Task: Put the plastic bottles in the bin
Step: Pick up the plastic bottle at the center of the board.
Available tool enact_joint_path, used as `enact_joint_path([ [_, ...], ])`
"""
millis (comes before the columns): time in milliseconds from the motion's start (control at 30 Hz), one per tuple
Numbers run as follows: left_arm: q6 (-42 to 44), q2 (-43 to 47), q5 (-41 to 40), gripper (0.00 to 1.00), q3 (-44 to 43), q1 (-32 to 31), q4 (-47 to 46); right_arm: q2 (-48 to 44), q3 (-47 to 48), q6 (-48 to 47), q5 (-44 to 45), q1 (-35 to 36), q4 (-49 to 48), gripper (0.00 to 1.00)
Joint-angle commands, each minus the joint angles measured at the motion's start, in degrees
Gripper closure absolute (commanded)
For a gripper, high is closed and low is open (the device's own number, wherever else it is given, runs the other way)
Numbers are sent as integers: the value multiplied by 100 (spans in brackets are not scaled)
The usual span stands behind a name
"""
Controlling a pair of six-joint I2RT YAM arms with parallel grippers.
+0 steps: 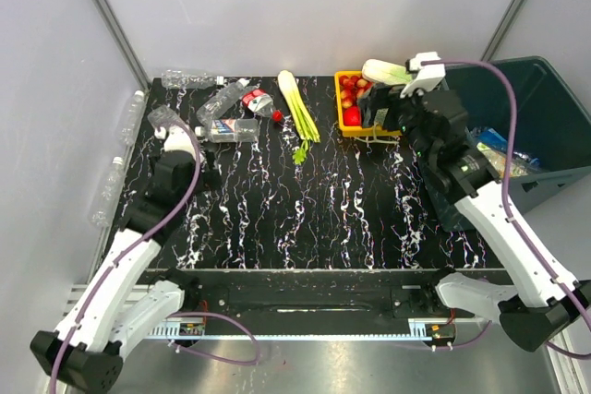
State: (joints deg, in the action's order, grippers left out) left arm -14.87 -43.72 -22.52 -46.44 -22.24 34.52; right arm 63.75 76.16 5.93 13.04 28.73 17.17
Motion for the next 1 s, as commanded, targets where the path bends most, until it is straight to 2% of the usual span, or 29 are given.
enact_joint_path([
  [0, -604, -653, 359, 1, -515, 780, -322, -344, -513, 294, -574, 282, -626, 2],
  [200, -1465, -1584, 819, 4, -629, 1537, -903, -723, -848, 373, -978, 449, -645, 1],
  [300, -1624, -2173, 934, 7, -823, 1758, -1044, -863, -1041, 426, -1137, 458, -662, 1],
  [667, -1853, -4090, 1048, 14, -1500, 2013, -1501, -1769, -1648, 479, -1286, 467, -1075, 1],
  [833, -1800, -4522, 671, 18, -1650, 2065, -1457, -1813, -1649, 356, -1234, 458, -979, 1],
  [967, -1817, -4645, 662, 21, -1518, 2171, -1668, -1795, -1648, 373, -1286, 467, -978, 1],
])
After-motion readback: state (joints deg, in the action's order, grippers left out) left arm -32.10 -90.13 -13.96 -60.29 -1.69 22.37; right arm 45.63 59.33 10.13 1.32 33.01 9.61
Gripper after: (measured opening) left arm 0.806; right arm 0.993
